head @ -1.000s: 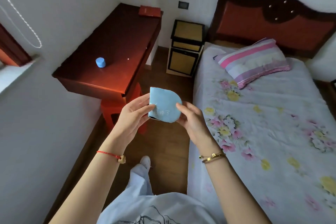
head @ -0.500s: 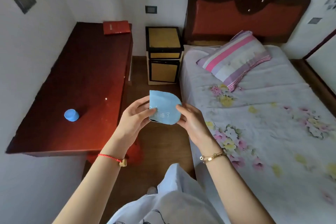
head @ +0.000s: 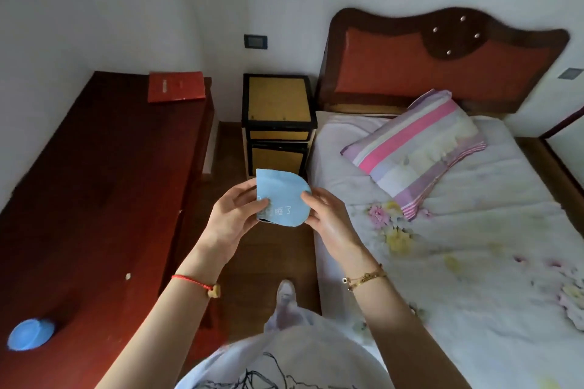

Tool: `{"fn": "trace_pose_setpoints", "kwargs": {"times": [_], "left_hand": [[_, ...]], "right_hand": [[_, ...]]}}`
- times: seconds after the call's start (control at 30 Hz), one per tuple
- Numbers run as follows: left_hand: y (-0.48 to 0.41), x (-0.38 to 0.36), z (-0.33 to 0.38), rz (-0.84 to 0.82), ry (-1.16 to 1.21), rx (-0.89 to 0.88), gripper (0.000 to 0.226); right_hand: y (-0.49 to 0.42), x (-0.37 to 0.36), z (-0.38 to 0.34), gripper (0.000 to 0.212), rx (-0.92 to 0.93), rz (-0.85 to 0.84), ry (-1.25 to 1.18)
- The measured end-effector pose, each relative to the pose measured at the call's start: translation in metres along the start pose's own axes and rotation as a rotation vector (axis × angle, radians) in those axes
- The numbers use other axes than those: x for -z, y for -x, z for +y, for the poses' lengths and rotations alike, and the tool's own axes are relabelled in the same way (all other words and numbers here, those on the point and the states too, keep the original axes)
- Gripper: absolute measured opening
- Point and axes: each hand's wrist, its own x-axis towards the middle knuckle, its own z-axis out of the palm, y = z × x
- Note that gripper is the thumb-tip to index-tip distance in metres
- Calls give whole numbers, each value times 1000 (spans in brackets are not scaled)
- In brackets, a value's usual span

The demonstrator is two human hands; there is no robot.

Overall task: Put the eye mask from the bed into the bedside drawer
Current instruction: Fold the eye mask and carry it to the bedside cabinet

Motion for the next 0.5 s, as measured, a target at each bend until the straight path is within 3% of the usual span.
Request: {"fn": "trace_pose_setpoints", "kwargs": {"times": [0.13, 0.5], "left_hand": [[-65, -22, 24, 19, -1, 2, 45], [-235, -32, 36, 6, -23, 62, 46]], "right_hand": [[-70, 8, -32, 28, -16, 10, 63], [-228, 15, -48, 3, -116, 93, 74]]}}
